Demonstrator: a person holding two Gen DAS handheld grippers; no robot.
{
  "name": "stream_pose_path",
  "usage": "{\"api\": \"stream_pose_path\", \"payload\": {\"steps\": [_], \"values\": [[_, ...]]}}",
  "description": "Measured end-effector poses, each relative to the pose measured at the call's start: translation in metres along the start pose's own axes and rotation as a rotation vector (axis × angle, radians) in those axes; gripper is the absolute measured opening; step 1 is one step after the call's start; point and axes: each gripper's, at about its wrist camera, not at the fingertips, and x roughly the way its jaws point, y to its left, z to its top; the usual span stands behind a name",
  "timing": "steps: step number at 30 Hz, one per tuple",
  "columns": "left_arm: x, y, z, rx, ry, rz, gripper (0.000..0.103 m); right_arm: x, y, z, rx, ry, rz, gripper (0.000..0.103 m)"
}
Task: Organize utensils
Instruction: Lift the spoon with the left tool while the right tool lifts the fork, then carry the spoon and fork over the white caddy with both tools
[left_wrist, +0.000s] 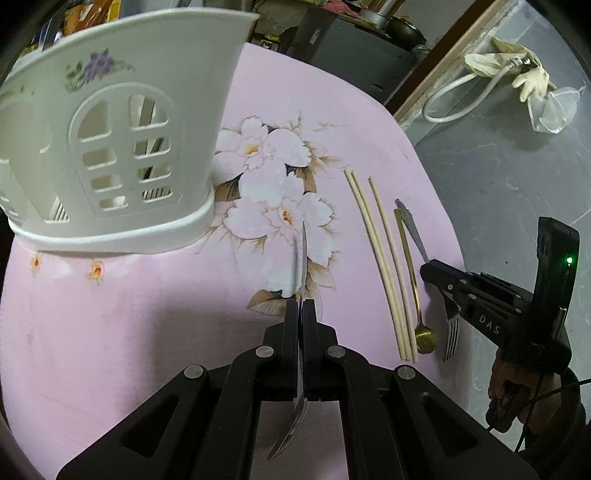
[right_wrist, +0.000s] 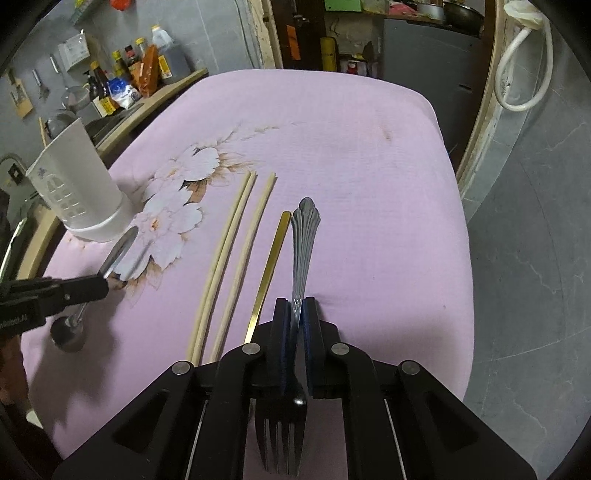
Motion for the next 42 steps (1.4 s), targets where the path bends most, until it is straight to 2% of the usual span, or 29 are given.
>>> {"api": "stream_pose_path", "payload": {"steps": [4, 6, 9, 14, 18, 24, 32, 42], "values": [[-0.003, -0.001, -0.001, 0.001, -0.017, -0.005, 0.000, 0.002, 0.012, 0.002, -0.043, -0.005, -0.071, 0.004], [-0.009, -0.003, -0.002, 0.011, -0.043, -0.013, 0.000, -0.003, 0.011, -0.001, -0.027, -0.043, -0.055, 0.004], [-0.025, -0.006, -0.003, 0.031, -0.113, -0.036, 0.000, -0.018, 0.005, -0.008, 0.016, -0.135, 0.004, 0.003], [-0.054, -0.012, -0.004, 0.047, -0.255, -0.063, 0.000, -0.048, 0.010, -0.014, 0.005, -0.288, 0.013, 0.003], [-0.070, -0.014, 0.000, 0.033, -0.316, -0.098, 0.000, -0.070, 0.015, -0.008, 0.009, -0.410, 0.020, 0.003], [-0.097, -0.013, 0.013, 0.018, -0.404, -0.130, 0.000, -0.090, 0.024, 0.015, 0.003, -0.527, 0.032, 0.003], [-0.142, 0.000, 0.042, -0.003, -0.527, -0.140, 0.000, -0.114, 0.042, 0.051, -0.029, -0.632, 0.066, 0.003], [-0.202, 0.063, 0.083, -0.121, -0.733, -0.174, 0.000, -0.152, 0.076, 0.085, -0.089, -0.729, 0.164, 0.003]]}}
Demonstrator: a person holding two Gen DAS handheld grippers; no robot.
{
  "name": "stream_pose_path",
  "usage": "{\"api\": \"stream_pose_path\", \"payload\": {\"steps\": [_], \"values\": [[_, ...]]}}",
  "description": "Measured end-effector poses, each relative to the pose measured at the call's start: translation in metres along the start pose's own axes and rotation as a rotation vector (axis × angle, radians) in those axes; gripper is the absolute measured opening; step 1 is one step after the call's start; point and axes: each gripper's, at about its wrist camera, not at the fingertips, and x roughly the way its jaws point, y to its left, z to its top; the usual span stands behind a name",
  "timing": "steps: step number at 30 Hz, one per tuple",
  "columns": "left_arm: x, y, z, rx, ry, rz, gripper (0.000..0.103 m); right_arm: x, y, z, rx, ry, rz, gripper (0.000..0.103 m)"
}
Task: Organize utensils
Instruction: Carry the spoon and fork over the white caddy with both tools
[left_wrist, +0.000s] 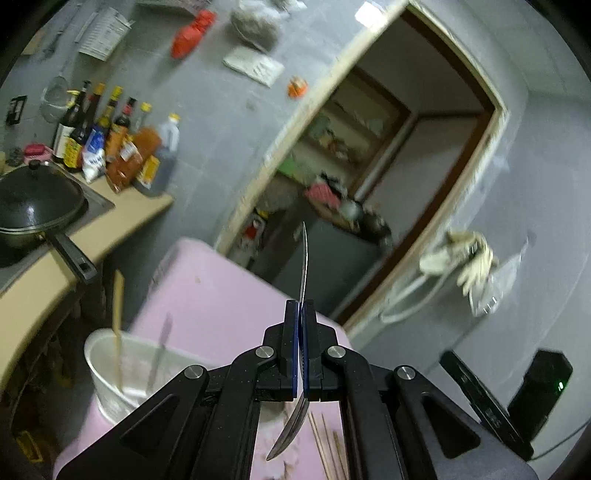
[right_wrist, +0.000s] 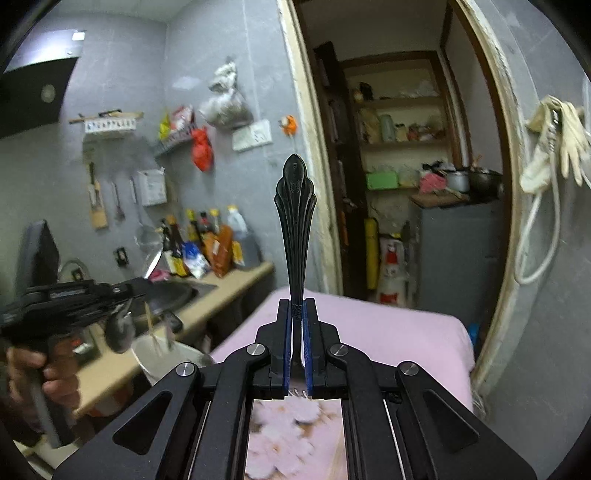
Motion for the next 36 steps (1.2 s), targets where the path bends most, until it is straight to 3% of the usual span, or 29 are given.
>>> {"api": "stream_pose_path", "payload": {"steps": [6, 13, 23, 36], "values": [[-0.007, 0.047, 0.036, -0.071, -0.098, 0.000, 0.000, 0.008, 0.029, 0.024, -0.003, -0.035, 0.072, 0.003], [-0.001, 0.094, 0.047, -0.152, -0.131, -0.015, 0.000, 0.023, 0.064, 0.034, -0.002, -0.043, 0.146, 0.003], [0.006, 0.116, 0.012, -0.187, -0.105, -0.011, 0.000, 0.064, 0.107, 0.007, -0.022, 0.055, 0.207, 0.003], [0.015, 0.103, -0.021, -0.081, -0.112, 0.032, 0.000, 0.093, 0.109, -0.036, -0.016, 0.191, 0.112, 0.003]]}}
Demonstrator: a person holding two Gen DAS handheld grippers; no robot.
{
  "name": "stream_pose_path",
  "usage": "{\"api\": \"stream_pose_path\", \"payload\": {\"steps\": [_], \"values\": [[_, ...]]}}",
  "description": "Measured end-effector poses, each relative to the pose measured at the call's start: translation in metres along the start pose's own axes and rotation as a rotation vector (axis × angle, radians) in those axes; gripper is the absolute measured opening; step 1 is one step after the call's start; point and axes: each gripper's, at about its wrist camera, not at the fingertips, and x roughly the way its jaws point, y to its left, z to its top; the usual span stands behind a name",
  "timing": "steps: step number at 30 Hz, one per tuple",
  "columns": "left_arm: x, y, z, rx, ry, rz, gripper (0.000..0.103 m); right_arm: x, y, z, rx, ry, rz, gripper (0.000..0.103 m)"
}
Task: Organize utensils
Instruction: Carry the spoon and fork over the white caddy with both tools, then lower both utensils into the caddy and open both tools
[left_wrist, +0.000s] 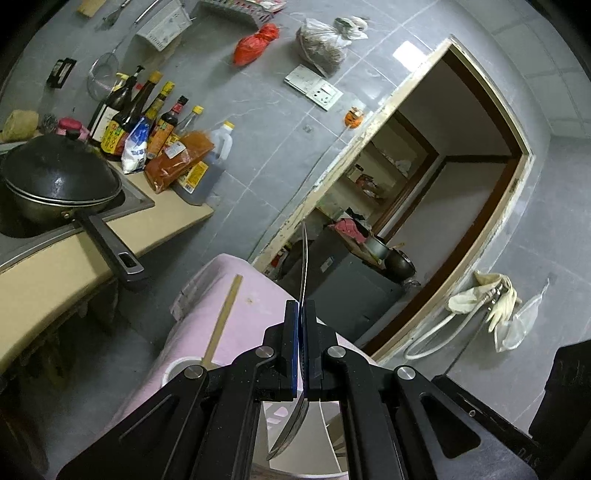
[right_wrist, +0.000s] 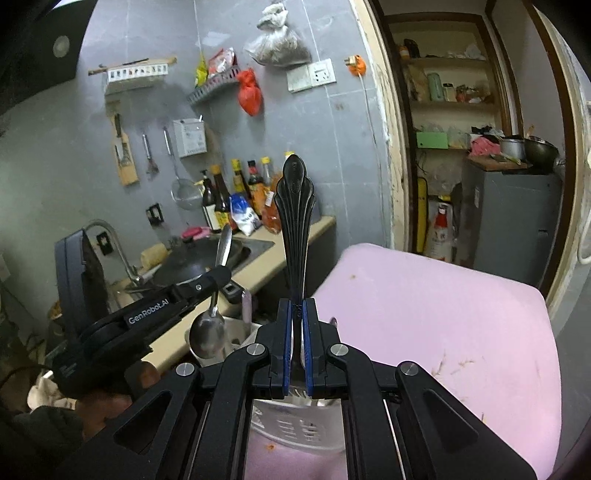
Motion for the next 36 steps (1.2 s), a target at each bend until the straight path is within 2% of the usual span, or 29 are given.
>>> {"api": "stream_pose_path", "payload": {"steps": [12, 27, 29, 33, 36], "values": [[0.002, 0.001, -0.020, 0.106, -0.013, 0.033, 0.000, 0.011, -0.001, -0.008, -0.005, 0.057, -0.014, 0.004], [-0.008, 0.003, -0.026, 0.161, 0.064, 0.047, 0.001, 0.017, -0.001, -0.015, 0.011, 0.103, -0.008, 0.008], [-0.011, 0.001, -0.024, 0.170, 0.076, 0.046, 0.002, 0.015, -0.001, -0.016, 0.015, 0.101, -0.005, 0.008], [-0.018, -0.005, -0.017, 0.187, 0.085, 0.039, 0.018, 0.012, -0.001, -0.015, 0.022, 0.089, 0.000, 0.009], [-0.021, -0.009, -0.013, 0.188, 0.094, 0.040, 0.019, 0.006, -0.001, -0.012, 0.032, 0.063, 0.006, 0.010]]}}
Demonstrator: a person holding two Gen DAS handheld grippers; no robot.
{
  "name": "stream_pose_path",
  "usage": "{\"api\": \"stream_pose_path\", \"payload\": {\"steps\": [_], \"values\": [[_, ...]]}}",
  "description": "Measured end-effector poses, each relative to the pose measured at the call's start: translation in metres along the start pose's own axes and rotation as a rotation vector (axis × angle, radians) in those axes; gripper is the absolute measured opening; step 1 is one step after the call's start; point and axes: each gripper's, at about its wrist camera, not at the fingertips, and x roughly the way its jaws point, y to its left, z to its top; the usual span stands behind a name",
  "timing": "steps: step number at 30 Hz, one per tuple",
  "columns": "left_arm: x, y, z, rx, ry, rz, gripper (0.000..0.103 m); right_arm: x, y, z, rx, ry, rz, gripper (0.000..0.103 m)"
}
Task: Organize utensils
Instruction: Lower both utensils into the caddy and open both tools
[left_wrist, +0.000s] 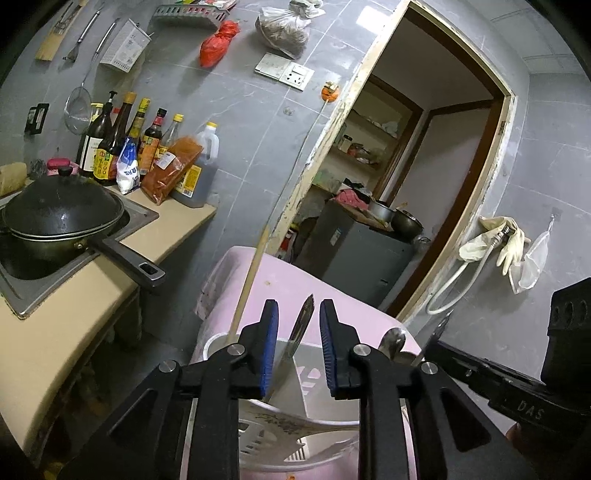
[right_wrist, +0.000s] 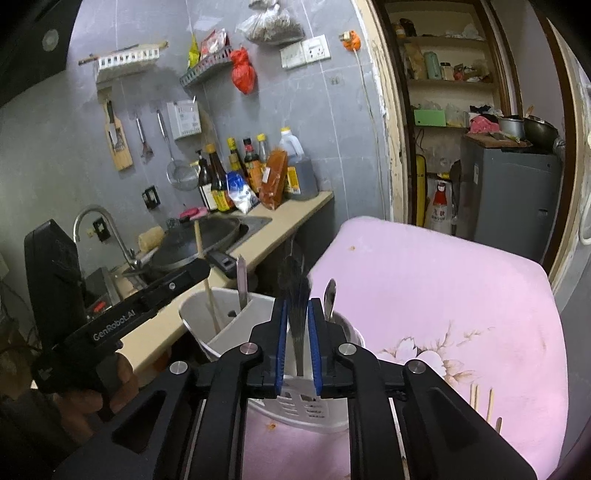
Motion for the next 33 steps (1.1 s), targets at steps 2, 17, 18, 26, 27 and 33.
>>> {"api": "stream_pose_path", "payload": {"steps": [2, 17, 18, 26, 27, 33], "values": [[-0.005, -0.002, 0.004, -0.002, 0.003, 0.002, 0.024, -0.006, 0.000, 0.002, 0.002, -0.022, 0.001, 0.013], [-0.026, -0.066, 0.017, 0.151, -0.060, 0.066, 0.089, -0.083, -0.027, 0.012, 0.043, -0.257, -0.161, 0.078], [-0.026, -0.070, 0.017, 0.161, -0.062, 0.067, 0.089, -0.091, -0.031, 0.011, 0.042, -0.273, -0.185, 0.081], [-0.013, -0.114, -0.002, 0.283, -0.043, 0.064, 0.091, -0.132, -0.060, -0.007, 0.025, -0.326, -0.325, 0.103], [-0.012, -0.118, -0.005, 0.294, -0.038, 0.059, 0.092, -0.136, -0.064, -0.010, 0.024, -0.323, -0.339, 0.103], [0.001, -0.149, -0.032, 0.344, 0.008, 0.013, 0.092, -0.156, -0.094, -0.037, 0.026, -0.264, -0.429, 0.103]]}}
